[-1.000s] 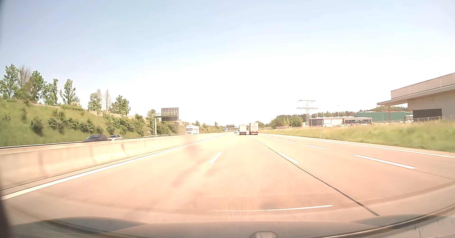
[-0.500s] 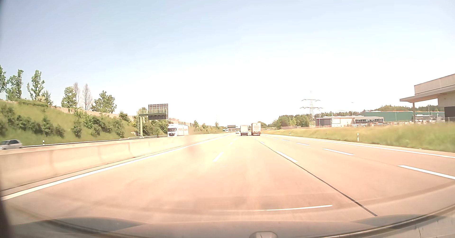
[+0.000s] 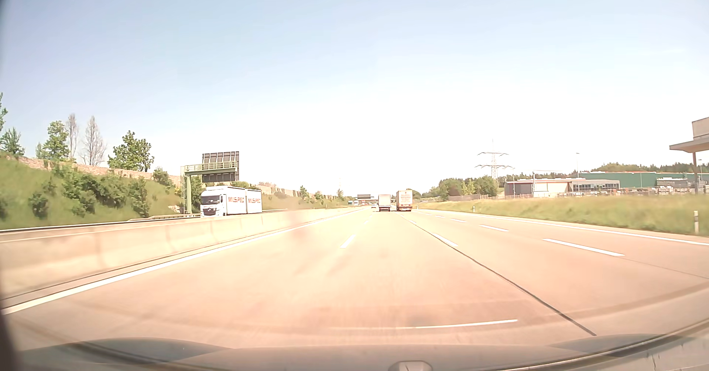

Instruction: Follow the waypoints while adhering to traffic rules and regulations

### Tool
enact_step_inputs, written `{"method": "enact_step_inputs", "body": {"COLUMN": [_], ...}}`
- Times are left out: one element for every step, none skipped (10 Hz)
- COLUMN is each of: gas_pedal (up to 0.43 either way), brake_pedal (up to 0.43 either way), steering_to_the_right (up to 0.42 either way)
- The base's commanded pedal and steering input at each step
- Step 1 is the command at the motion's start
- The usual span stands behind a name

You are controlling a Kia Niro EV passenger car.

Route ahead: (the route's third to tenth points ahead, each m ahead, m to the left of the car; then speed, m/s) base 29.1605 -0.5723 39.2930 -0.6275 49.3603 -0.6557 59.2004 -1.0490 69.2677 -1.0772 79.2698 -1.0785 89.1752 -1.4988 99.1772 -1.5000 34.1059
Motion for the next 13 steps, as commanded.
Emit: {"method": "enact_step_inputs", "body": {"gas_pedal": [0.358, 0.358, 0.358, 0.358, 0.358, 0.358, 0.358, 0.358, 0.358, 0.358, 0.358, 0.358, 0.358], "brake_pedal": [0.000, 0.000, 0.000, 0.000, 0.000, 0.000, 0.000, 0.000, 0.000, 0.000, 0.000, 0.000, 0.000], "steering_to_the_right": [-0.006, -0.006, -0.006, -0.005, -0.005, -0.004, -0.004, -0.004, -0.003, -0.003, -0.002, -0.003, -0.002]}}
